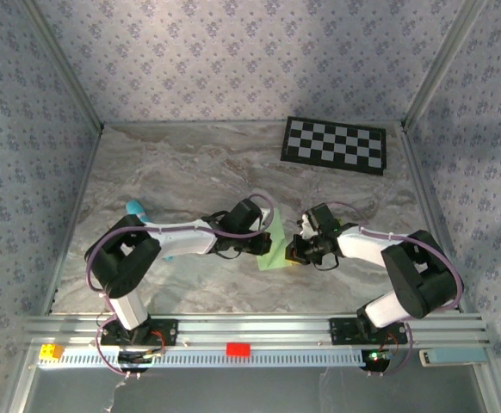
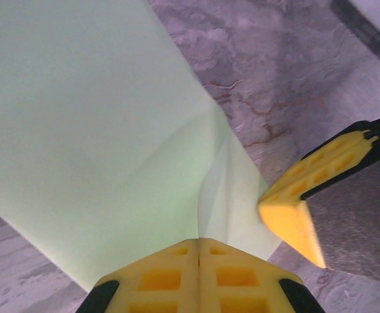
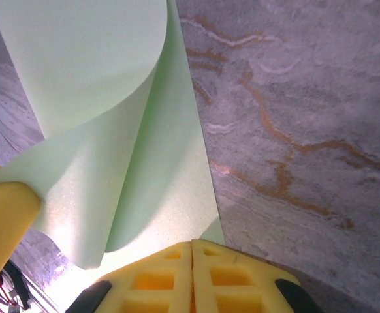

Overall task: Fold a paper plane with a square sheet of paper (pick it up from the middle)
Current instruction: Fold the triangle a second time at the center of the table.

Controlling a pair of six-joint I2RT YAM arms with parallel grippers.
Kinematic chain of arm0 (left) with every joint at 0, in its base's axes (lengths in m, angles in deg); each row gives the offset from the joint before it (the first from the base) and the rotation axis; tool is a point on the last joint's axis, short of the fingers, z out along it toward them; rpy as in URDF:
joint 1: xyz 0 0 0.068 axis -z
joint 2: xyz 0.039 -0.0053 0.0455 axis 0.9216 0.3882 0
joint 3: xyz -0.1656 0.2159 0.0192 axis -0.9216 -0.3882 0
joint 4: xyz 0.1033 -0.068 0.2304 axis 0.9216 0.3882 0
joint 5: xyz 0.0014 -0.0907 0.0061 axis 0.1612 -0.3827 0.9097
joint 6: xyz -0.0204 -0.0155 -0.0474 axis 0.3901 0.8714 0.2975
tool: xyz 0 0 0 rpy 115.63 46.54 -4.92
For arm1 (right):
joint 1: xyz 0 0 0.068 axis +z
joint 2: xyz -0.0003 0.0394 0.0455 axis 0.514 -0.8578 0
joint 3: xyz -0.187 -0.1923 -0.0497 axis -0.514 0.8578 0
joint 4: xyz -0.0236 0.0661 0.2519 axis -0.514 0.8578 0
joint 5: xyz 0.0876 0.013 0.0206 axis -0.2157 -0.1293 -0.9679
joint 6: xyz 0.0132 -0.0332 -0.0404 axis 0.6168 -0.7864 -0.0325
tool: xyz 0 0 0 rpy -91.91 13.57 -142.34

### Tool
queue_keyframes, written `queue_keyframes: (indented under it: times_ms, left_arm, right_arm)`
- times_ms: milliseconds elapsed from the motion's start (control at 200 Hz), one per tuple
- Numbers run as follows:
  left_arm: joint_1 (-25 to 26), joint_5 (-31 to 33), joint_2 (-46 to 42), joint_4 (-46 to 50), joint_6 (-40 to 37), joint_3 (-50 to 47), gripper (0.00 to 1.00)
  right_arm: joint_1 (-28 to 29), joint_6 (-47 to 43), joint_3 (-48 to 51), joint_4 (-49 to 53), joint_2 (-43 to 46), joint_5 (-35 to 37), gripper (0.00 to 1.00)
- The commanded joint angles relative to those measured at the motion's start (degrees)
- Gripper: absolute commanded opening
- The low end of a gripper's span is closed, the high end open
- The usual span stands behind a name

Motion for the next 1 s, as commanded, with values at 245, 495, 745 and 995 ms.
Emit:
queue_keyframes:
  times_ms: [245,495,745,995]
  left_arm:
    - [-0.2,6.37,2.01,3.89,-4.94,3.19,0.0]
    - [-0.18,8.34,3.03,6.61,-7.17,4.6,0.0]
    - [-0.02,8.97,3.33,5.44,-7.55,4.34,0.0]
    - [0.46,8.76,4.67,6.11,-8.49,5.54,0.0]
  right_arm:
    - [-0.57,-1.35,0.28,5.39,-1.28,3.9,0.08]
    - [-0.59,-1.35,0.05,5.46,-1.24,3.85,0.08]
    - [-0.72,-1.35,-0.11,5.86,-1.29,3.86,0.08]
    - [-1.02,-1.35,-0.22,5.86,-1.25,3.62,0.08]
